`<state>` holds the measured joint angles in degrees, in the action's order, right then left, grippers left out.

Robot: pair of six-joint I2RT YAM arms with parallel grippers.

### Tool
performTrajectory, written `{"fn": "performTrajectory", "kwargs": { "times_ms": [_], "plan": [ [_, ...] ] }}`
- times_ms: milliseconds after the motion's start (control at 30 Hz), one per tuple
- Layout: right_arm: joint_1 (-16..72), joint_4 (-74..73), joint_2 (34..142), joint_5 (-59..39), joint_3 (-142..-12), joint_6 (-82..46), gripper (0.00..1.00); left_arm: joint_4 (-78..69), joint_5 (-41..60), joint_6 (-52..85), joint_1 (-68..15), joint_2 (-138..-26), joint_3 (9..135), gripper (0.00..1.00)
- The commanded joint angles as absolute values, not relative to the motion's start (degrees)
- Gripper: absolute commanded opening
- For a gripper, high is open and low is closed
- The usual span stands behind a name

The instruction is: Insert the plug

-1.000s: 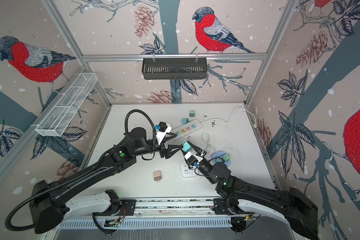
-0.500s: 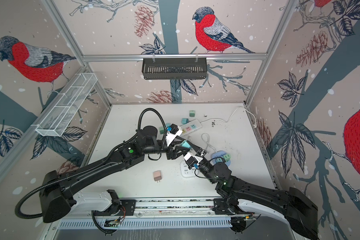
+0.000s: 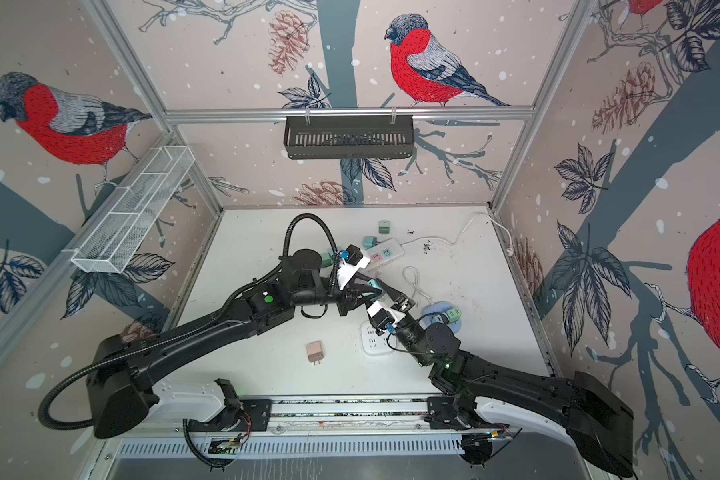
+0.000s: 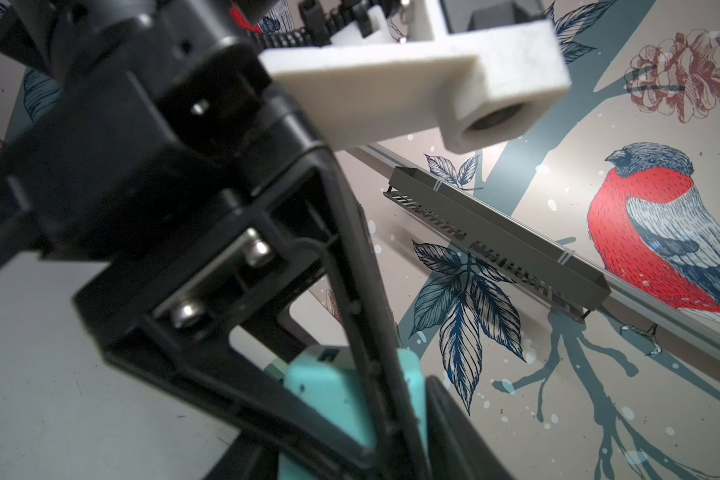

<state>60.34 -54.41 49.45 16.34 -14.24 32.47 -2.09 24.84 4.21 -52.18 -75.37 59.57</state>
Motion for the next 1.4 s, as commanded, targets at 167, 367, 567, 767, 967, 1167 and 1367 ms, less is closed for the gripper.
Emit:
{"fn": "performTrajectory", "kwargs": {
  "times_ms": [167,367,567,767,967,1167,1367],
  "plan": [
    [59.0,-51.6,41.6,18.6,-10.7,24.3,1.00,-2.3,14.3,1.4,-52.3,-69.6,56.5,0.00],
    [57.1,-48.8,31.7,20.0,-4.7,17.9,1.00,-6.4,9.2,1.0,-52.3,-63.3,51.3,0.00],
    [50.2,-49.8,23.5,26.4,1.1,8.6,1.00,-7.9,6.8,-3.6,-52.3,-57.4,46.4,0.00],
    [38.9,-42.4,21.1,26.0,0.8,-1.3,1.00,-6.8,9.8,-9.6,-52.3,-58.1,45.4,0.00],
    [32.3,-33.8,20.1,26.0,-0.6,-12.3,1.00,1.9,14.8,-9.8,-52.4,-66.6,52.0,0.00],
    [29.1,-32.3,20.6,26.8,0.0,-17.4,1.00,9.3,17.4,-9.6,-52.8,-76.0,58.8,0.00],
    [28.9,-39.8,22.7,22.1,5.3,-15.9,1.00,13.8,13.9,-10.5,-54.3,-82.6,62.4,0.00]
  ]
}}
